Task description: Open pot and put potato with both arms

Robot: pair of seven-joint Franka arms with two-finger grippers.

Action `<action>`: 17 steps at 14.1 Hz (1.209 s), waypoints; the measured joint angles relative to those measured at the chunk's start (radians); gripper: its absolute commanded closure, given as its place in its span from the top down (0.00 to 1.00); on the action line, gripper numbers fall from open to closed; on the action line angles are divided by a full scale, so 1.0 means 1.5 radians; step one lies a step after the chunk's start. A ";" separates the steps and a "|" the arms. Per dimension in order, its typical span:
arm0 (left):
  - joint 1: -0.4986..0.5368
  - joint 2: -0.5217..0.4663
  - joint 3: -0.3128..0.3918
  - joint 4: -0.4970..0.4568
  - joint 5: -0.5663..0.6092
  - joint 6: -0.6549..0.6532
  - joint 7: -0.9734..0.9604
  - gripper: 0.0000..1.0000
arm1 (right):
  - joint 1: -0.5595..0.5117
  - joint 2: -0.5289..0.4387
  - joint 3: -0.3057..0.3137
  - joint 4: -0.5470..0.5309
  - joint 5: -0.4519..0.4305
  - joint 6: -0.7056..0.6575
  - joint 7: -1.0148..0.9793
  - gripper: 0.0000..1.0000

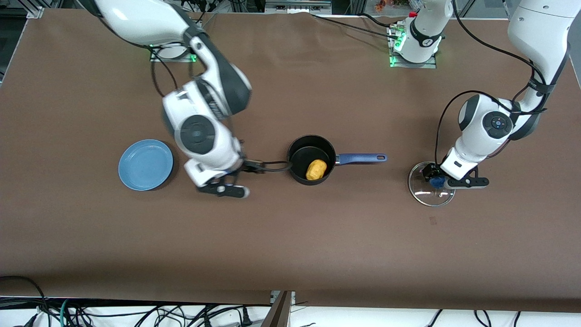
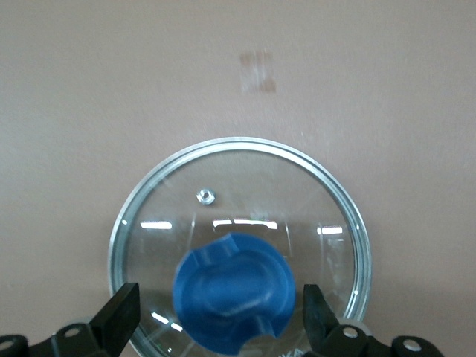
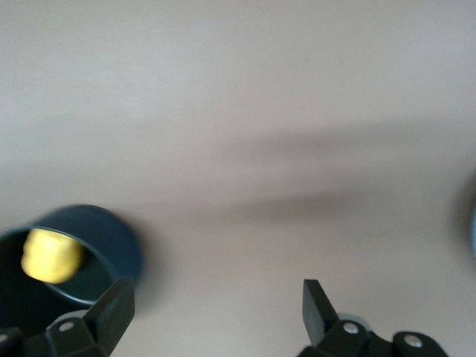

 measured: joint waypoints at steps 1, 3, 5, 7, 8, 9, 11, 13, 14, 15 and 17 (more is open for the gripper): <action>0.000 -0.005 0.000 0.011 0.000 -0.012 0.000 0.96 | -0.023 -0.014 0.000 0.000 -0.008 -0.023 -0.056 1.00; 0.001 -0.020 -0.004 0.044 0.000 -0.073 0.000 0.96 | -0.067 -0.038 -0.001 0.001 -0.025 -0.057 -0.164 1.00; 0.001 -0.036 -0.024 0.094 0.000 -0.166 0.000 0.96 | -0.109 -0.064 -0.001 0.002 -0.040 -0.076 -0.264 1.00; 0.001 -0.045 -0.051 0.157 -0.013 -0.269 -0.001 0.96 | -0.141 -0.097 -0.002 0.002 -0.049 -0.090 -0.302 1.00; 0.001 -0.048 -0.063 0.191 -0.030 -0.317 -0.001 0.96 | -0.151 -0.117 -0.002 0.001 -0.049 -0.106 -0.308 1.00; 0.000 -0.050 -0.071 0.224 -0.044 -0.364 -0.001 0.97 | -0.157 -0.138 -0.002 -0.001 -0.050 -0.121 -0.310 1.00; 0.000 -0.052 -0.081 0.295 -0.079 -0.451 -0.001 1.00 | -0.164 -0.184 -0.002 -0.017 -0.050 -0.137 -0.311 1.00; 0.000 -0.052 -0.081 0.365 -0.109 -0.527 0.003 1.00 | -0.185 -0.232 -0.002 -0.045 -0.050 -0.139 -0.311 1.00; 0.000 -0.052 -0.081 0.398 -0.114 -0.562 0.011 1.00 | -0.202 -0.258 -0.002 -0.062 -0.050 -0.139 -0.313 1.00; 0.001 -0.052 -0.081 0.430 -0.121 -0.595 0.018 1.00 | -0.218 -0.282 -0.002 -0.081 -0.050 -0.139 -0.316 1.00; 0.002 -0.052 -0.080 0.492 -0.145 -0.654 0.026 1.00 | -0.243 -0.318 -0.002 -0.123 -0.050 -0.141 -0.328 1.00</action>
